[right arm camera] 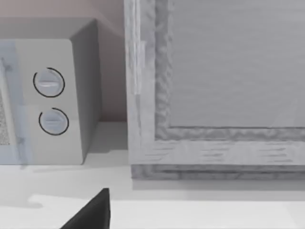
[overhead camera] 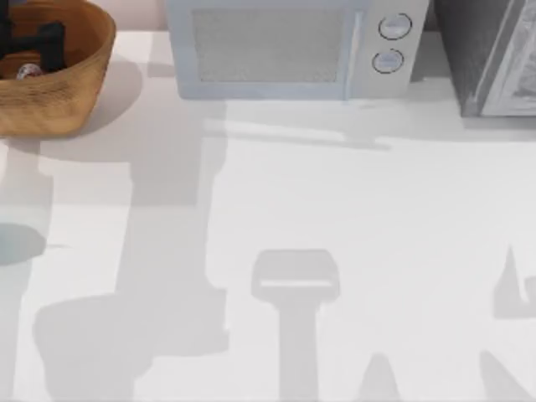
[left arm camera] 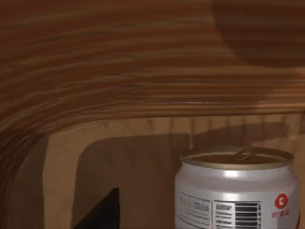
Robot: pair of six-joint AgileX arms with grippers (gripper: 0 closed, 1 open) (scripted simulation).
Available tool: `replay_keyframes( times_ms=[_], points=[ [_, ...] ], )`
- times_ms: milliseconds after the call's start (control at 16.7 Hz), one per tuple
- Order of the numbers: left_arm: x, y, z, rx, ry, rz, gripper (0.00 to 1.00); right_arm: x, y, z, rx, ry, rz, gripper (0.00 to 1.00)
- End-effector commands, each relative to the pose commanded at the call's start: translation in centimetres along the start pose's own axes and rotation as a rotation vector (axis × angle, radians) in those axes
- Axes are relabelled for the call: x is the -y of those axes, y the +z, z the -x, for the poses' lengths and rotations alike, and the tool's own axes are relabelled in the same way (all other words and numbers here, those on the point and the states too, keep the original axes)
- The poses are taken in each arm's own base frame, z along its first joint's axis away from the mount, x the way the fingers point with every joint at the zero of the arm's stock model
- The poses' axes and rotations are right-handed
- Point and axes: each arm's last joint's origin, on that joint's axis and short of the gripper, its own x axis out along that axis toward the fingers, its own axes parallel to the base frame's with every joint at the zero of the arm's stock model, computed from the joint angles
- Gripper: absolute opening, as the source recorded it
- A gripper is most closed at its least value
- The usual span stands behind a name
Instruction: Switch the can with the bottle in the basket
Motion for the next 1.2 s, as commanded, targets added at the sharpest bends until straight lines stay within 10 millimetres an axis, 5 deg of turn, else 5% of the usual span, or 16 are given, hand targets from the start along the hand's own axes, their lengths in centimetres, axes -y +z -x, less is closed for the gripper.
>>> replay_keyframes(
  times_ms=[720,1200],
  points=[
    [0.00,0.00,0.00,0.000,0.000,0.000,0.02,0.00,0.00,0.00,0.000,0.000,0.000,1.00],
    [0.00,0.00,0.00,0.000,0.000,0.000,0.00,0.00,0.00,0.00,0.000,0.000,0.000,1.00]
  ],
)
